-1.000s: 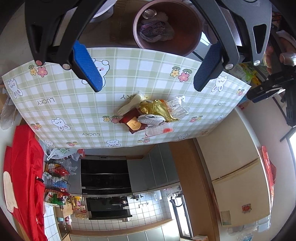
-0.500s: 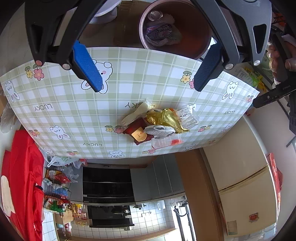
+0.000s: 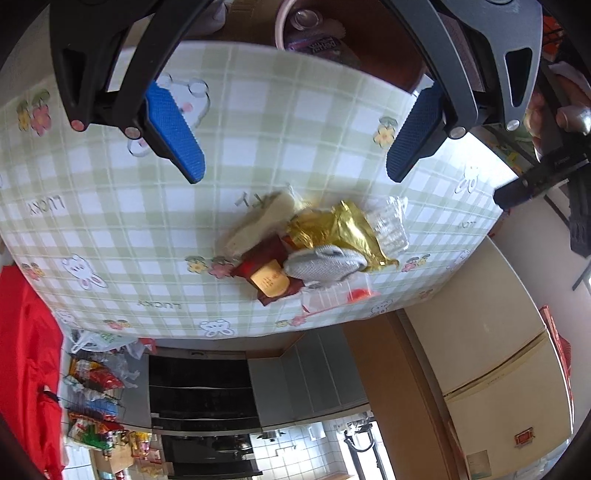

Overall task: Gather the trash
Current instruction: 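Grasp the clear plastic tray with the left tool while the right tool reaches toward the grey scrubber, then grasp the grey scrubber with the right tool while the left tool lifts the red-labelled tray, then carry the grey scrubber over the pink bin and open the right tool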

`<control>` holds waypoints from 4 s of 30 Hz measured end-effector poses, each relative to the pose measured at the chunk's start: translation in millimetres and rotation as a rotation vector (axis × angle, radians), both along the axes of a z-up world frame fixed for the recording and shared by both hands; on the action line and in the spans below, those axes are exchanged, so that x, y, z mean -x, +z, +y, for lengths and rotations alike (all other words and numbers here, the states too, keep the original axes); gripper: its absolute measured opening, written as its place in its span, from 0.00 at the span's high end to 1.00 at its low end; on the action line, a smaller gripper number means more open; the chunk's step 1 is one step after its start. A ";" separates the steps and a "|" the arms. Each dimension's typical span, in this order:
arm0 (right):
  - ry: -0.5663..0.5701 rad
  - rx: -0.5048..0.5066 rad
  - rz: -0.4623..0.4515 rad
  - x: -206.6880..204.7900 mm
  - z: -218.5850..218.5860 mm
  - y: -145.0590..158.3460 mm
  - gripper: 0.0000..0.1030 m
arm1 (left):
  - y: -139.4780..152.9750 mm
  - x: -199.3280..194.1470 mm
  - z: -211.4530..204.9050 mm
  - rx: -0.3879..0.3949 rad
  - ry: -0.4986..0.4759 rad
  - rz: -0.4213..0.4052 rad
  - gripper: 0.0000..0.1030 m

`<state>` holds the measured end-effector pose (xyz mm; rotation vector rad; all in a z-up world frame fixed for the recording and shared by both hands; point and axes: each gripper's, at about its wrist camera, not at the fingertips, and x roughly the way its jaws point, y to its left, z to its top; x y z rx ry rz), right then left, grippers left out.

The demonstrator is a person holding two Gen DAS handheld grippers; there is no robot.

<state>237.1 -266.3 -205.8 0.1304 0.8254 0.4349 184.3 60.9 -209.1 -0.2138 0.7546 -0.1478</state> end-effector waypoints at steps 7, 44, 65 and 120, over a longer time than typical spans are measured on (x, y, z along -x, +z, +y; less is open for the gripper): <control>0.055 -0.040 0.046 -81.6 33.3 4.2 0.06 | -7.9 -17.7 15.9 0.036 0.019 0.003 0.10; 0.011 -0.222 0.320 -167.0 28.3 -69.6 0.06 | -73.5 -277.4 23.0 0.608 0.167 0.404 0.55; -0.035 -0.427 0.364 -150.6 11.1 -70.6 0.63 | 12.5 -218.8 40.2 0.455 0.146 0.041 0.96; 0.253 -0.132 -0.119 162.1 41.7 95.1 0.79 | 133.0 155.0 92.3 0.320 0.252 -0.331 0.96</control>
